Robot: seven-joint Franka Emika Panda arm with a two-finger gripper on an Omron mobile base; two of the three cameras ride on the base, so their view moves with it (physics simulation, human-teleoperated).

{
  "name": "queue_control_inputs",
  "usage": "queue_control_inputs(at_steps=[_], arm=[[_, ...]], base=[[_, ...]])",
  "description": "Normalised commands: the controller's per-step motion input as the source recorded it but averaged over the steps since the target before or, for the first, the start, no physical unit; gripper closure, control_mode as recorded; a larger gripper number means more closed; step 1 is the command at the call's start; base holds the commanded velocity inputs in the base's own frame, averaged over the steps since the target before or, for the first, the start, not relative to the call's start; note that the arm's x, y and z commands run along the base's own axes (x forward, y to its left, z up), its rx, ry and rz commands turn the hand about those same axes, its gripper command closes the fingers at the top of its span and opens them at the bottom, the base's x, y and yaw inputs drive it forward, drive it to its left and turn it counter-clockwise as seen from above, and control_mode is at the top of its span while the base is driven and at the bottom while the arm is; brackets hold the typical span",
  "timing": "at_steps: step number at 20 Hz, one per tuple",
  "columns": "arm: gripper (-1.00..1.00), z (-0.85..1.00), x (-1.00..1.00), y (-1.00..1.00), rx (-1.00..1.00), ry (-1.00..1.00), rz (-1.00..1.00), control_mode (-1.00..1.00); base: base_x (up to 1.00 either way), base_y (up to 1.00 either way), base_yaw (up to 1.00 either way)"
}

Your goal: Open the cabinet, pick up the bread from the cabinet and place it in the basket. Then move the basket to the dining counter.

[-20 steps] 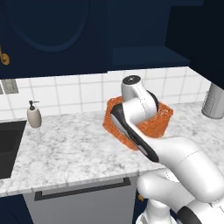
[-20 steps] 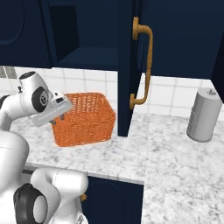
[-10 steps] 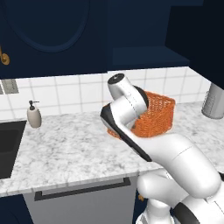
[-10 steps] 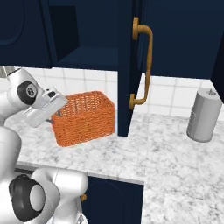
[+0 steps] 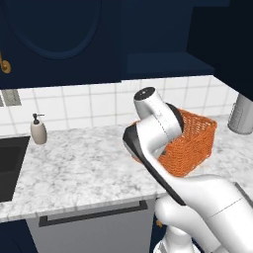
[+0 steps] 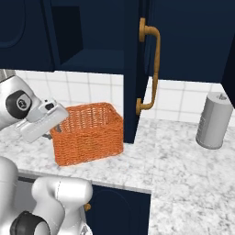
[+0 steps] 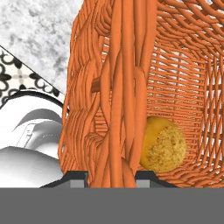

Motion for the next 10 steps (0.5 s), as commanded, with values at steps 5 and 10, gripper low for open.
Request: queue_control_inputs(at_steps=[5, 10], arm=[[1.00, 0.10, -0.09, -0.32, 0.02, 0.00, -0.08, -1.00], [1.00, 0.00, 0.00, -0.06, 0.01, 0.00, 0.00, -1.00]], base=[[0.00, 0.00, 0.00], [0.00, 0.00, 0.00]])
